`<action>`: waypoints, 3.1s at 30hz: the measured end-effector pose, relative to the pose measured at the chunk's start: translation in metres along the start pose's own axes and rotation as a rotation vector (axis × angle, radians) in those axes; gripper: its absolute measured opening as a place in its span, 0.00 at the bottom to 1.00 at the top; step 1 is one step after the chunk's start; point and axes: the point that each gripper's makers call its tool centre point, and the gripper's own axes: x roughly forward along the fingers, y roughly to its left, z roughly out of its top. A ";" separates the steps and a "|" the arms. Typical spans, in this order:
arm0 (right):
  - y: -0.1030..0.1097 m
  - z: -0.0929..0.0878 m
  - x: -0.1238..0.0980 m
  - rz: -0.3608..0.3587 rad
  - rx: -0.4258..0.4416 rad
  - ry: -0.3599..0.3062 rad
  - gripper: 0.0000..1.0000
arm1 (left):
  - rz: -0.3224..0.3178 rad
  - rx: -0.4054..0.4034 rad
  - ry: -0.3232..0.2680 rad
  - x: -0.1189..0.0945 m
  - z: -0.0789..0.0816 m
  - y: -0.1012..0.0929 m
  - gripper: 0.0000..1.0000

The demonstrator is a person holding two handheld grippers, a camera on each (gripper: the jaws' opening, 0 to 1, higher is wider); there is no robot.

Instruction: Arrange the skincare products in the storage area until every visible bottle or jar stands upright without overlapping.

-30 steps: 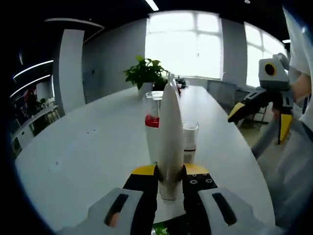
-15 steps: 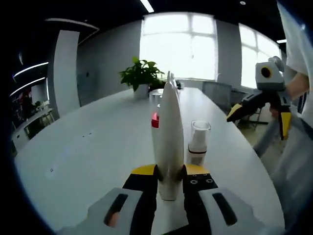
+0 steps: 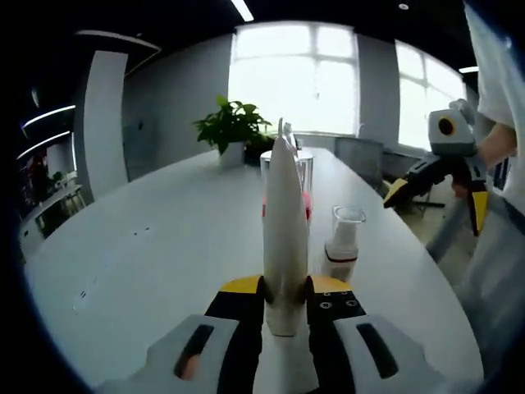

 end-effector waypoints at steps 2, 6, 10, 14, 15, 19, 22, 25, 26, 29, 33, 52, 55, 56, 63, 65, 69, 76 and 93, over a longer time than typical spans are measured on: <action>-0.001 -0.001 0.000 0.000 0.002 0.002 0.76 | 0.002 0.004 0.002 0.001 0.000 0.001 0.16; -0.002 0.000 0.000 -0.006 0.005 0.001 0.78 | -0.002 0.004 0.003 0.002 0.000 0.001 0.17; -0.002 0.000 0.001 -0.002 0.003 0.002 0.79 | -0.003 0.002 0.008 0.003 0.000 0.001 0.17; 0.000 0.001 0.002 0.002 0.001 0.004 0.79 | -0.007 -0.008 0.006 0.002 0.000 0.001 0.18; 0.000 0.001 0.002 0.003 0.001 0.005 0.79 | -0.007 -0.010 0.007 0.002 0.000 0.001 0.20; 0.002 0.001 0.001 0.008 -0.003 0.008 0.79 | -0.003 -0.013 0.017 0.001 -0.001 0.001 0.25; 0.003 0.003 0.001 0.009 -0.006 0.007 0.80 | 0.001 -0.018 0.023 -0.002 -0.001 0.000 0.27; 0.004 0.005 0.001 0.010 -0.009 0.002 0.81 | 0.008 -0.023 0.029 -0.007 -0.001 0.000 0.31; 0.004 0.007 0.000 0.011 -0.011 -0.003 0.81 | 0.011 -0.028 0.032 -0.008 -0.001 0.000 0.33; 0.004 0.008 -0.001 0.011 -0.014 -0.006 0.82 | 0.030 -0.041 0.037 -0.013 -0.001 0.002 0.37; 0.004 0.009 -0.003 0.007 -0.014 -0.006 0.84 | 0.049 -0.056 0.044 -0.020 0.000 0.000 0.43; 0.004 0.021 -0.021 0.016 0.001 -0.070 0.98 | 0.173 -0.169 0.158 -0.067 -0.017 -0.031 0.67; 0.002 0.023 -0.023 0.016 -0.014 -0.069 0.99 | 0.193 -0.190 0.157 -0.076 -0.017 -0.040 0.68; 0.001 0.023 -0.024 0.016 -0.014 -0.069 1.00 | 0.198 -0.196 0.151 -0.078 -0.016 -0.042 0.69; -0.003 0.025 -0.032 0.016 -0.025 -0.073 1.00 | 0.256 -0.255 0.152 -0.096 -0.022 -0.058 0.76; -0.003 0.023 -0.034 0.014 -0.029 -0.071 1.00 | 0.268 -0.262 0.148 -0.101 -0.023 -0.064 0.76; -0.001 0.018 -0.038 0.019 -0.031 -0.062 1.00 | 0.319 -0.293 0.122 -0.114 -0.023 -0.073 0.81; 0.006 0.014 -0.043 0.032 -0.033 -0.056 1.00 | 0.383 -0.355 0.117 -0.133 -0.036 -0.098 0.88; 0.016 0.005 -0.057 0.055 -0.051 -0.040 1.00 | 0.533 -0.445 0.085 -0.169 -0.048 -0.136 0.97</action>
